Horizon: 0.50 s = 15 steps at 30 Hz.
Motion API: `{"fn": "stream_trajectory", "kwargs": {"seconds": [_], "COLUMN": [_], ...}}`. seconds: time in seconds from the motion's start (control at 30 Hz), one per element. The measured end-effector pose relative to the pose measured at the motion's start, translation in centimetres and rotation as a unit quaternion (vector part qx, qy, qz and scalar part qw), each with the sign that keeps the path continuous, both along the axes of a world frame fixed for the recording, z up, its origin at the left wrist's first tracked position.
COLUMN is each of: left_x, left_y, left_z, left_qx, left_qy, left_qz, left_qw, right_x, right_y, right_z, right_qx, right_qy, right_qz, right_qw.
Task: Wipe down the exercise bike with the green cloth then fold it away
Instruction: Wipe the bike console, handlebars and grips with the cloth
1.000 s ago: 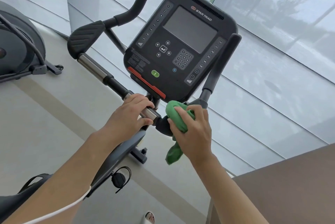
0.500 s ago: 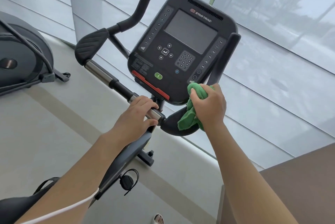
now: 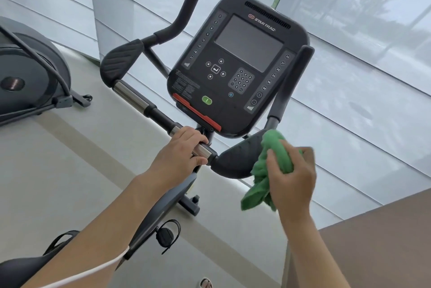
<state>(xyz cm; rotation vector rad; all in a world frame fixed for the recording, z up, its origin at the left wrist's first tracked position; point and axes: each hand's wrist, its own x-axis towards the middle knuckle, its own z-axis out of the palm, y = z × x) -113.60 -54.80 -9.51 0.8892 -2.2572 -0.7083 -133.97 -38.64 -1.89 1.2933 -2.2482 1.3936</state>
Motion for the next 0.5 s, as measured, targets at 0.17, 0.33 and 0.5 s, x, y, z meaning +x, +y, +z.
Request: {"fn": "stream_trajectory", "kwargs": {"seconds": [0.17,0.33,0.5], "left_x": [0.0,0.0,0.0], "left_y": [0.0,-0.1,-0.1], "left_z": [-0.1,0.0,-0.2], "left_qx": [0.002,-0.004,0.001], "left_qy": [0.002,-0.002,-0.004], "left_qz": [0.001,-0.005,-0.001], "left_qw": [1.000,1.000,1.000], "right_x": [-2.5,-0.3,0.7], "right_y": [-4.7,-6.1,-4.4], "right_z": [1.0,-2.3,-2.9], "right_qx": [0.059,0.064,0.074], "right_qy": [-0.059,-0.066,-0.066], "right_qz": [0.003,-0.006,-0.019], "right_qw": [0.996,0.996,0.995]}}
